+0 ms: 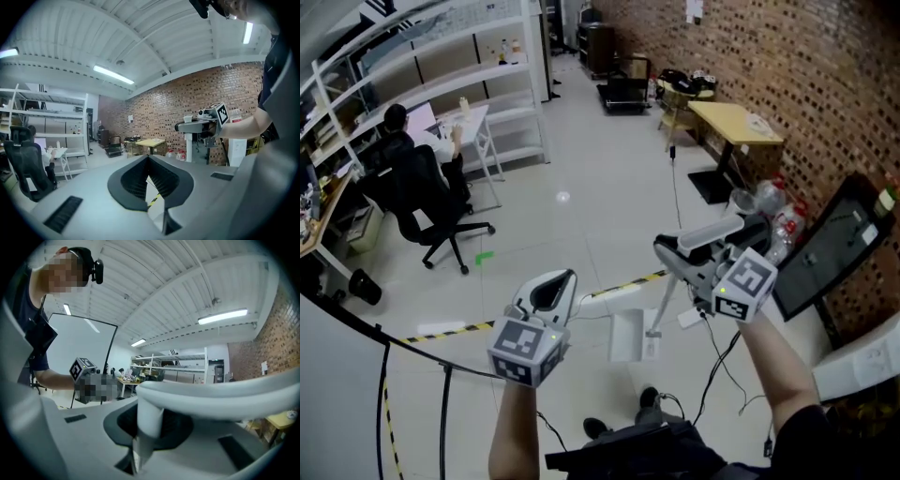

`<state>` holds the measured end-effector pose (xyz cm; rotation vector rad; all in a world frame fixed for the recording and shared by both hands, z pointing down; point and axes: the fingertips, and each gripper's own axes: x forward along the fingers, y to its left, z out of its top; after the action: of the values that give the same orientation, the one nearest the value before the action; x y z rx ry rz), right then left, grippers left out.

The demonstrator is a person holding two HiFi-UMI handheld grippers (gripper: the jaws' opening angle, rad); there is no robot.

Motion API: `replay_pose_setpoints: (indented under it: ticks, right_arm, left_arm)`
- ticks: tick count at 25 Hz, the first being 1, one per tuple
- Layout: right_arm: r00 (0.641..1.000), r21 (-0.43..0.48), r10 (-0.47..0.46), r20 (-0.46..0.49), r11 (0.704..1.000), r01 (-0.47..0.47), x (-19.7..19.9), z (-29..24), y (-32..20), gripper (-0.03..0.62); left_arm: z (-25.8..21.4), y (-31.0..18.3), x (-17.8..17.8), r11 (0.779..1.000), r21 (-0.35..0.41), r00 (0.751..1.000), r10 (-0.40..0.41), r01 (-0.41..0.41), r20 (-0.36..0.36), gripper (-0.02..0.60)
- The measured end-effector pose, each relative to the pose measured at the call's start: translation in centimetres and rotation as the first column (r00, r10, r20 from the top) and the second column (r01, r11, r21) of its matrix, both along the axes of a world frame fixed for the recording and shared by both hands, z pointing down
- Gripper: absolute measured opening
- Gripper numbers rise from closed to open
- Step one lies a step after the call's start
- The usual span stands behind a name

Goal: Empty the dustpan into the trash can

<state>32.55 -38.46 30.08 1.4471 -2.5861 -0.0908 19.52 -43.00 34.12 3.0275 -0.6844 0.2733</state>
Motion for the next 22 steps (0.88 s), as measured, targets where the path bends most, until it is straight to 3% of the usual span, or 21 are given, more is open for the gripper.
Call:
replay_pose_setpoints:
  ticks: [13, 22]
  right_arm:
    - [0.995, 0.002, -0.072, 0.062, 0.997, 0.072, 9.7, 1.6, -0.3, 0.04]
    - [0.989, -0.013, -0.127, 0.07, 0.992, 0.129, 11.1, 5.7, -2.6, 0.038]
  left_arm:
    - [-0.2, 0.5, 12.3, 0.999, 0.035, 0.997, -0.018, 0.016, 0.07, -0.003]
    - [3.5, -0.9, 15.3, 0.998, -0.002, 0.993, -0.054, 0.055, 0.108, -0.003]
